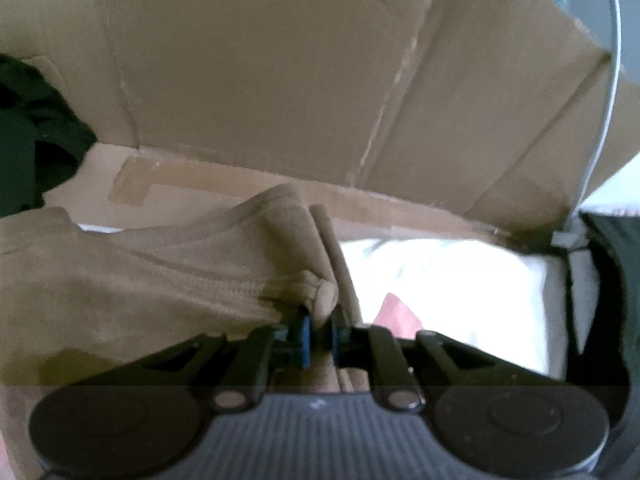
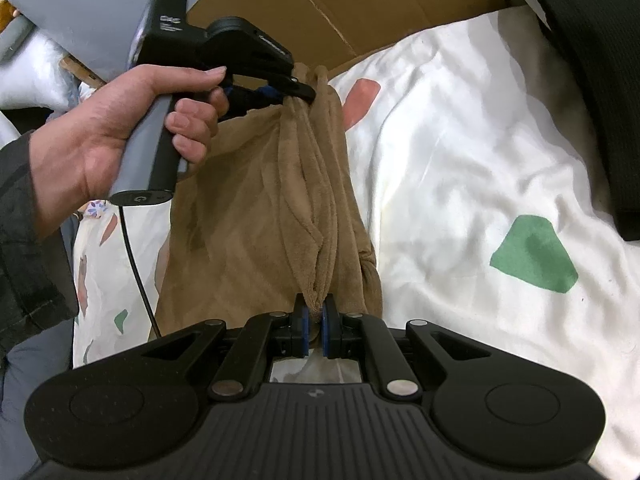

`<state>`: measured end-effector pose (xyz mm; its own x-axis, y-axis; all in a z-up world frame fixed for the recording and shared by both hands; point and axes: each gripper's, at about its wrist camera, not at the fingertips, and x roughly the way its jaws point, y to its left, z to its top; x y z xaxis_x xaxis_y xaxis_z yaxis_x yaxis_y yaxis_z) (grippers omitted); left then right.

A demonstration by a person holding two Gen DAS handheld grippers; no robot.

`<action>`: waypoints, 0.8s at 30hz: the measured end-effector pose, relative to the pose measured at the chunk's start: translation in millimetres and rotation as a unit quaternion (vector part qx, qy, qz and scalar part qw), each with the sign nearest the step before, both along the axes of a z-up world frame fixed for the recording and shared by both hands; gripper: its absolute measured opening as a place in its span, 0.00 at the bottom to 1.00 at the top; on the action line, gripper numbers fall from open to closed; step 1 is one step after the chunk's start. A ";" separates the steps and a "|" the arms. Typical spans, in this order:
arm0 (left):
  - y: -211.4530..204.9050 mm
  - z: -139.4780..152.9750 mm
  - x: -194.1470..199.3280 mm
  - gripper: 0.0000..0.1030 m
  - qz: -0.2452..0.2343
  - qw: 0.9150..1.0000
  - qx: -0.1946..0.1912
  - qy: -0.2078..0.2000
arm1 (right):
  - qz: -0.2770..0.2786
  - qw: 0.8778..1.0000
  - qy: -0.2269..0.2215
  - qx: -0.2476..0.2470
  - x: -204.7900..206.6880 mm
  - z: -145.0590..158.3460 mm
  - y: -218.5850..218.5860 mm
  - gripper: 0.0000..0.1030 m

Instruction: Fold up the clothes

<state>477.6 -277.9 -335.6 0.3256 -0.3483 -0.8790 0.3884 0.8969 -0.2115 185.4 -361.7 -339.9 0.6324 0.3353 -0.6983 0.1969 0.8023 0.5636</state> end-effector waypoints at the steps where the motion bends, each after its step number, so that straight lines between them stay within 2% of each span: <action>1: 1.4 0.4 0.1 0.18 0.002 1.000 -0.005 0.001 | -0.002 1.000 0.003 -0.001 0.5 -0.5 -1.0 0.06; 3: 3.7 4.0 -1.0 0.25 0.001 1.000 -0.010 -0.002 | -0.009 1.000 0.008 -0.002 0.9 0.8 -3.6 0.09; 5: 7.8 11.5 -1.8 0.32 -0.002 1.000 -0.020 -0.005 | -0.018 1.000 0.006 -0.021 0.4 6.4 -4.5 0.19; 6: 11.5 16.4 -1.9 0.37 -0.002 1.000 -0.031 -0.004 | -0.018 0.999 -0.003 -0.044 -0.1 12.9 -2.3 0.22; 8: 21.6 28.2 -2.6 0.42 0.001 0.998 -0.058 -0.005 | -0.023 0.996 -0.024 -0.078 -2.4 22.3 0.7 0.33; 10: 31.6 38.2 -3.3 0.48 0.006 0.997 -0.075 -0.007 | -0.025 0.996 -0.030 -0.083 -2.8 24.0 0.8 0.36; 13: 47.9 45.7 -1.7 0.52 0.010 0.997 -0.077 -0.017 | -0.029 0.996 -0.033 -0.081 -1.6 23.5 -0.2 0.37; 24: 138.1 54.2 0.8 0.52 0.049 0.996 -0.067 -0.033 | -0.032 0.993 -0.047 -0.104 18.9 10.0 4.2 0.37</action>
<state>478.4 -139.9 -281.3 0.4195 -0.4245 -0.8024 0.3177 0.8967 -0.3083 204.3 -357.6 -329.9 0.7131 0.1467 -0.6856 0.2056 0.8911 0.4045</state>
